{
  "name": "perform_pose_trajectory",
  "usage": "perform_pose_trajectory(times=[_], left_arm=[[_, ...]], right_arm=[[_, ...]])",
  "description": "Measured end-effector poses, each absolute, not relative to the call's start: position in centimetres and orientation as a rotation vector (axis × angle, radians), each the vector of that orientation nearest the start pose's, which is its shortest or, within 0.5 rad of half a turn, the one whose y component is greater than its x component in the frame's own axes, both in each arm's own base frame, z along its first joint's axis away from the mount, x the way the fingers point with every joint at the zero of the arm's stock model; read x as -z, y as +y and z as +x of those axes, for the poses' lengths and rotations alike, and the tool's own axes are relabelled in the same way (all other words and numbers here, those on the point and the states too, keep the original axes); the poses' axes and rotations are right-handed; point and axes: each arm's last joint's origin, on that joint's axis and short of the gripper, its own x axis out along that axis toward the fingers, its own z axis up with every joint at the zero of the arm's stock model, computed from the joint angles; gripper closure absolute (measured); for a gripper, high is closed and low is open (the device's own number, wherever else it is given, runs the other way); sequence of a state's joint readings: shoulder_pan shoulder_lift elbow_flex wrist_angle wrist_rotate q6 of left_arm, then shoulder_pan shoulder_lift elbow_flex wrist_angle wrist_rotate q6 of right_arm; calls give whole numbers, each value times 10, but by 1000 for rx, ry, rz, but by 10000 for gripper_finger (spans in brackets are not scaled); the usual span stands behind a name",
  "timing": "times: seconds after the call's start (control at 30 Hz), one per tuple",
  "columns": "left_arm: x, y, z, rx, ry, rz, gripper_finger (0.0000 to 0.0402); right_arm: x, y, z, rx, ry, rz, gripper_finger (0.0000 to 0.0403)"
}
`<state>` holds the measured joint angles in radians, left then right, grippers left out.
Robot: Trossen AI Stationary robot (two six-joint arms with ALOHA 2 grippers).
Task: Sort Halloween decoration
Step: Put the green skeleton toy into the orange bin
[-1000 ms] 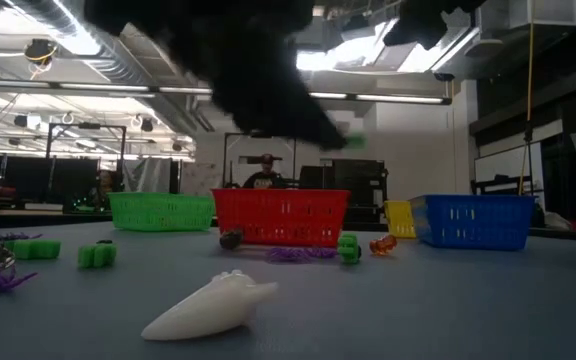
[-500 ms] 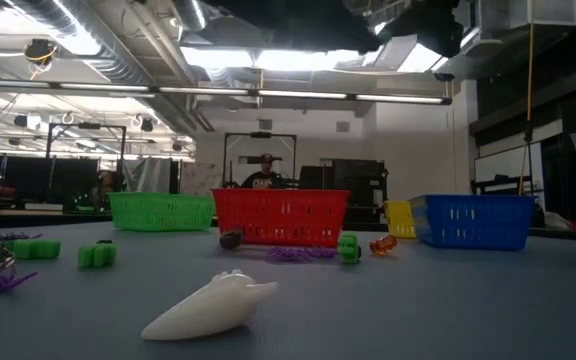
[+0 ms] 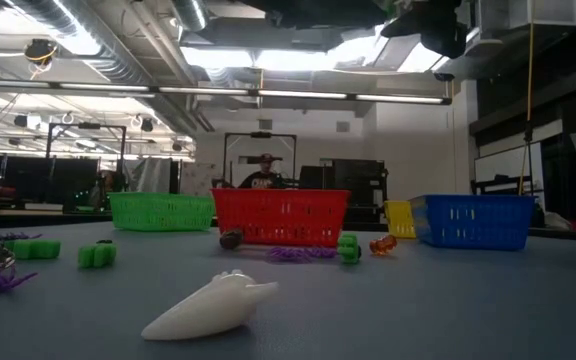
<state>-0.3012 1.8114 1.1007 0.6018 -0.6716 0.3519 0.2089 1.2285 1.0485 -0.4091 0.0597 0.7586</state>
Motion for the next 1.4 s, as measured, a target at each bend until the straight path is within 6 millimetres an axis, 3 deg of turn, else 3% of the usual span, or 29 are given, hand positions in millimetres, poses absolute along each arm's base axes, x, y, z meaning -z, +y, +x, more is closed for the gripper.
perform_pose_trajectory(times=[0.33, 0.73, 0.97, 1.27, 1.4], left_arm=[[-236, -101, 385, -350, 162, 399, 376], [-236, -101, 385, -349, 163, 399, 376], [-235, -101, 385, -346, 164, 401, 376], [-235, -101, 385, -322, 161, 399, 375], [-235, -101, 385, -315, 159, 398, 355]], right_arm=[[-313, 53, 258, 92, 610, 679, 191], [-313, 53, 258, 83, 611, 651, 320], [-313, 53, 258, 80, 612, 642, 371], [-313, 53, 258, 71, 616, 623, 380], [-313, 53, 258, 69, 617, 623, 382]])
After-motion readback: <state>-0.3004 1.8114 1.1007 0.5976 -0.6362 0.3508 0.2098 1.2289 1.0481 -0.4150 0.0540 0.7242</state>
